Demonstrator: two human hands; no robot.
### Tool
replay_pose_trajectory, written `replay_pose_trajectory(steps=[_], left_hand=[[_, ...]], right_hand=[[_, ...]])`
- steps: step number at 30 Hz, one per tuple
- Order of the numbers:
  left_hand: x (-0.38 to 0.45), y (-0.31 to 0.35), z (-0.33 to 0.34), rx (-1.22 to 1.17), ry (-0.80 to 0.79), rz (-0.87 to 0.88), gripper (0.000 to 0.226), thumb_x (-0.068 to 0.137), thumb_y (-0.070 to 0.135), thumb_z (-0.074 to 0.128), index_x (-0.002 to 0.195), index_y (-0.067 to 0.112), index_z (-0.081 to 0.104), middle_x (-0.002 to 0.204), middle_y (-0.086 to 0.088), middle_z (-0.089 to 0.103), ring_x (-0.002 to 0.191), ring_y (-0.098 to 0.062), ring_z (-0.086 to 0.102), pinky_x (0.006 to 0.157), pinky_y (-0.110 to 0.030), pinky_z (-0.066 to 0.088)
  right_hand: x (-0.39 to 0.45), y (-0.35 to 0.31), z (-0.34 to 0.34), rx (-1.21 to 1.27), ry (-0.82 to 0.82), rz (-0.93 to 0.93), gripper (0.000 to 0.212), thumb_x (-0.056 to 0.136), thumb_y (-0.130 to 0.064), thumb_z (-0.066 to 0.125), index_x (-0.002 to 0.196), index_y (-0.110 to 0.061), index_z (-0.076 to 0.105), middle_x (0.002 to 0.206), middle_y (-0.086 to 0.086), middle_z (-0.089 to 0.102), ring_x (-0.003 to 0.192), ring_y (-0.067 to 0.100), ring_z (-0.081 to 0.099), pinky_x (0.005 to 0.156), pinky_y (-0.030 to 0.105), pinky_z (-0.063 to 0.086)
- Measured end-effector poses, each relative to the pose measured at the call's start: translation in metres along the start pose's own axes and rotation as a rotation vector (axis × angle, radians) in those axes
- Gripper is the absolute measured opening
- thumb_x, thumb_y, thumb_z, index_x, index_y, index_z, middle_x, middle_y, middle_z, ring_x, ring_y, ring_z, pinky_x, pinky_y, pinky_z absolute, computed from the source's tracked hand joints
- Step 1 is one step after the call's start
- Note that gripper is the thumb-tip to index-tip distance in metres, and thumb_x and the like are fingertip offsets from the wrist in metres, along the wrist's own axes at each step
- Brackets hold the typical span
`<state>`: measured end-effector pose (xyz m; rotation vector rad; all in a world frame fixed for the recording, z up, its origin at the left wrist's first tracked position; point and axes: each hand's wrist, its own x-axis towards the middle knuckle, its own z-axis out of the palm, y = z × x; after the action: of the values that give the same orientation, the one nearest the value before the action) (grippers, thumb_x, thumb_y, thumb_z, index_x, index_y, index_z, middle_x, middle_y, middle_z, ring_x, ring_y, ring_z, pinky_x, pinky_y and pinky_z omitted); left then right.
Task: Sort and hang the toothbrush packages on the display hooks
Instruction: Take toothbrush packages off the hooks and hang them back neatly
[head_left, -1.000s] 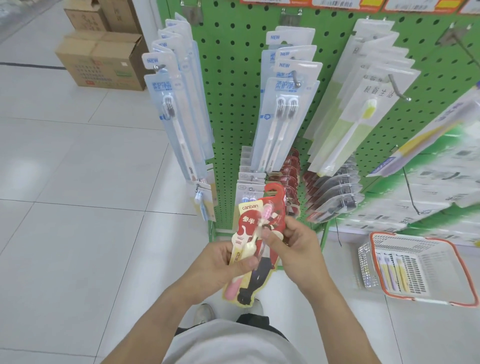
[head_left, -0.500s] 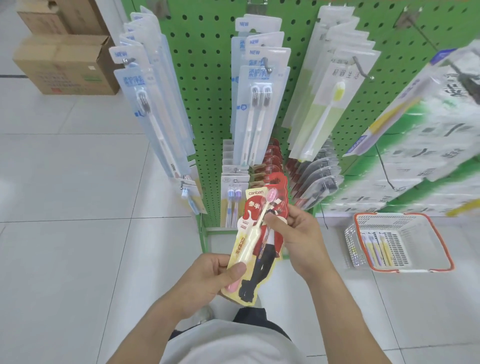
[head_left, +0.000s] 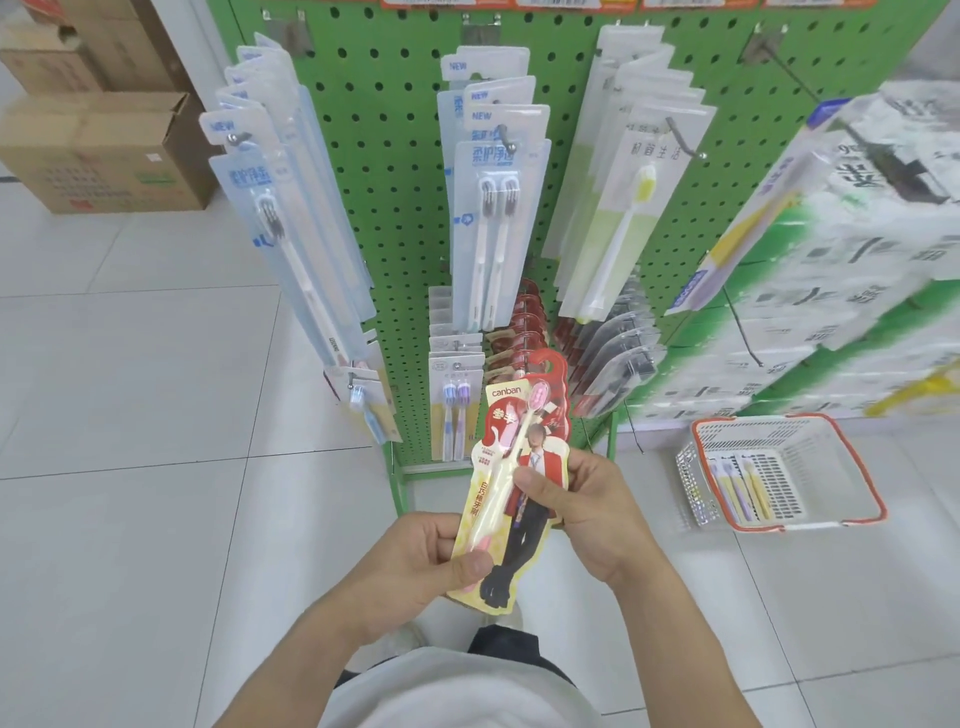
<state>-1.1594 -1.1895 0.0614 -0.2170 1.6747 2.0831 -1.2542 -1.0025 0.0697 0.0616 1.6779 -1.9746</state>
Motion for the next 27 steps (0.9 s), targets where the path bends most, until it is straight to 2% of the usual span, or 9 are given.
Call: replay_pose_trajectory(steps=[2, 5, 11, 16, 19, 22, 24, 26, 27], left_hand=[[0.000, 0.000, -0.003, -0.019, -0.021, 0.004, 0.023, 0.094, 0.013, 0.066, 0.112, -0.001, 0.071, 0.105, -0.030, 0.072, 0.086, -0.032, 0.073, 0.081, -0.033, 0.056], [-0.001, -0.002, -0.007, -0.009, -0.015, 0.007, 0.023, 0.095, 0.013, 0.065, 0.113, 0.001, 0.071, 0.106, -0.032, 0.071, 0.089, -0.034, 0.073, 0.082, -0.034, 0.057], [-0.007, 0.002, -0.019, -0.046, -0.207, 0.039, 0.043, 0.094, -0.003, 0.063, 0.135, 0.006, 0.058, 0.118, -0.027, 0.066, 0.106, -0.038, 0.065, 0.100, -0.051, 0.051], [-0.010, 0.005, -0.018, -0.046, -0.164, 0.051, 0.046, 0.091, 0.004, 0.068, 0.136, 0.004, 0.057, 0.123, -0.032, 0.064, 0.109, -0.037, 0.066, 0.102, -0.056, 0.050], [-0.013, 0.006, -0.022, -0.052, -0.183, 0.046, 0.046, 0.090, 0.007, 0.070, 0.135, 0.005, 0.058, 0.122, -0.032, 0.064, 0.109, -0.038, 0.065, 0.101, -0.056, 0.051], [-0.013, 0.010, -0.027, -0.074, -0.232, -0.013, 0.038, 0.095, 0.009, 0.067, 0.132, 0.005, 0.060, 0.121, -0.025, 0.067, 0.109, -0.037, 0.067, 0.096, -0.050, 0.054], [-0.009, 0.015, -0.025, -0.113, -0.191, -0.076, 0.042, 0.092, 0.030, 0.068, 0.124, 0.004, 0.065, 0.115, -0.021, 0.071, 0.101, -0.035, 0.069, 0.089, -0.043, 0.056], [-0.002, 0.016, -0.020, -0.062, -0.016, -0.060, 0.051, 0.088, 0.049, 0.071, 0.110, 0.003, 0.069, 0.106, -0.019, 0.074, 0.091, -0.032, 0.070, 0.084, -0.041, 0.057], [0.001, 0.017, -0.018, -0.014, 0.068, -0.028, 0.049, 0.089, 0.050, 0.071, 0.104, 0.003, 0.070, 0.102, -0.018, 0.075, 0.087, -0.030, 0.071, 0.082, -0.043, 0.059]], right_hand=[[0.000, 0.002, 0.002, 0.001, 0.001, 0.007, 0.041, 0.074, -0.018, 0.077, 0.104, 0.009, 0.070, 0.094, 0.028, 0.074, 0.076, 0.036, 0.071, 0.062, 0.036, 0.059], [0.003, 0.005, 0.004, -0.013, -0.006, 0.026, 0.043, 0.074, -0.020, 0.078, 0.107, 0.007, 0.070, 0.098, 0.026, 0.075, 0.081, 0.038, 0.072, 0.066, 0.040, 0.061], [0.010, 0.004, 0.004, 0.026, -0.024, 0.023, 0.043, 0.076, -0.019, 0.077, 0.108, 0.009, 0.069, 0.099, 0.029, 0.074, 0.079, 0.034, 0.071, 0.069, 0.037, 0.058], [0.007, -0.005, 0.007, 0.052, -0.093, -0.021, 0.026, 0.085, -0.016, 0.067, 0.105, 0.000, 0.070, 0.084, 0.014, 0.076, 0.068, 0.023, 0.072, 0.063, 0.030, 0.054], [0.004, -0.004, 0.005, 0.126, -0.152, -0.047, 0.033, 0.088, -0.005, 0.061, 0.121, -0.004, 0.064, 0.093, 0.016, 0.076, 0.076, 0.028, 0.074, 0.067, 0.034, 0.058], [0.002, -0.001, 0.004, 0.084, -0.136, -0.082, 0.032, 0.088, -0.004, 0.067, 0.119, -0.014, 0.070, 0.097, 0.019, 0.076, 0.079, 0.030, 0.074, 0.068, 0.038, 0.059], [-0.003, -0.002, 0.005, 0.060, -0.131, -0.084, 0.030, 0.089, -0.004, 0.070, 0.117, -0.015, 0.070, 0.098, 0.019, 0.076, 0.078, 0.031, 0.074, 0.065, 0.037, 0.059], [-0.008, -0.004, 0.005, 0.012, -0.124, -0.081, 0.032, 0.090, -0.002, 0.068, 0.121, -0.012, 0.066, 0.098, 0.019, 0.076, 0.075, 0.031, 0.075, 0.062, 0.034, 0.057], [-0.011, -0.005, 0.006, -0.018, -0.121, -0.076, 0.034, 0.091, -0.001, 0.066, 0.123, -0.010, 0.064, 0.097, 0.018, 0.077, 0.073, 0.031, 0.075, 0.061, 0.032, 0.057]])
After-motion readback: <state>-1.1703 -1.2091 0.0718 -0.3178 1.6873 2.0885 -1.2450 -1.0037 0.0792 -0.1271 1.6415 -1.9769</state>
